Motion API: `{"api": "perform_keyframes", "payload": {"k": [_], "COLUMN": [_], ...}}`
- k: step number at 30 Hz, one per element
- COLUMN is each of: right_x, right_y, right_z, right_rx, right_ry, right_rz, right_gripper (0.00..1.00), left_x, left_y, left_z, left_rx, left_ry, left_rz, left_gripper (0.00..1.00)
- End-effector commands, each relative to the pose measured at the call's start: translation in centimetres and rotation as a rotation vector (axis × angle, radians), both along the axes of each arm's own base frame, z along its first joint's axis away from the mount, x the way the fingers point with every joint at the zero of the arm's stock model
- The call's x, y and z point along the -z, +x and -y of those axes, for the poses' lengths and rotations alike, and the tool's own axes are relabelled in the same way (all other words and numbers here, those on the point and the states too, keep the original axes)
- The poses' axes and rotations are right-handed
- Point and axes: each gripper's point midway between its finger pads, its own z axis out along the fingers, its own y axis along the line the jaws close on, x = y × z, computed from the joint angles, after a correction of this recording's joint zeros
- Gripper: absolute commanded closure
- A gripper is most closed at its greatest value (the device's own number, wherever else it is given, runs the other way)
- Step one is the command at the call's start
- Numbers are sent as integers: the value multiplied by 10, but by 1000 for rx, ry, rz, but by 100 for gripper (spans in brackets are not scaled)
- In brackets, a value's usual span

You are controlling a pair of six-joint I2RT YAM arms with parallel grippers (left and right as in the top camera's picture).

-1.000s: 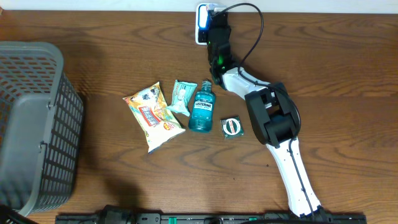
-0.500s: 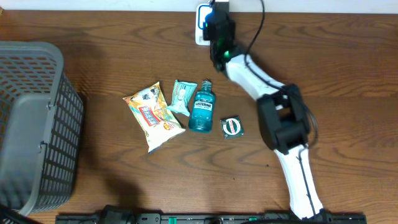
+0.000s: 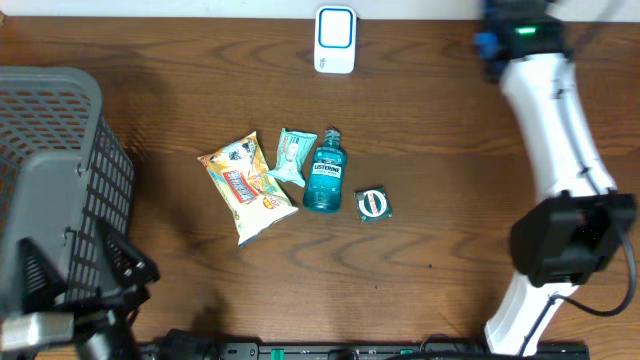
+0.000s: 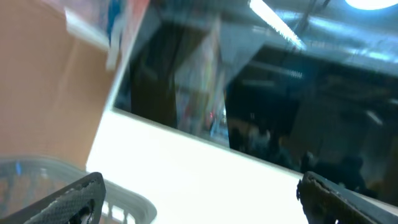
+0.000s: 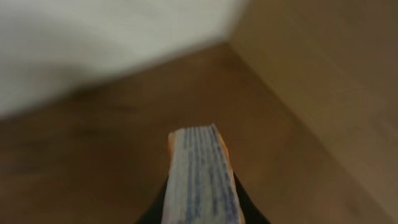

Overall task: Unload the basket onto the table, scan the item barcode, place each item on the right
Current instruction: 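Carry the Kleenex pack to the right table edge and release it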

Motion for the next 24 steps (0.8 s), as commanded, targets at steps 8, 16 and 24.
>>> {"api": "perform_keyframes", "payload": {"k": [8, 16, 24], "right_x": [94, 151, 183], "right_y": [-92, -153, -173], "right_z": [174, 242, 268], "right_rx": [359, 491, 471], "right_ry": [205, 147, 9], "right_rz": [-165, -217, -331], "right_gripper": [99, 98, 99], "left_x": [79, 129, 174], "left_y": [51, 72, 85], "left_z": [11, 16, 18], "left_rx": [109, 108, 107], "left_ry": [-252, -283, -329], "left_rz": [-158, -257, -335], "left_gripper": [2, 2, 2]}}
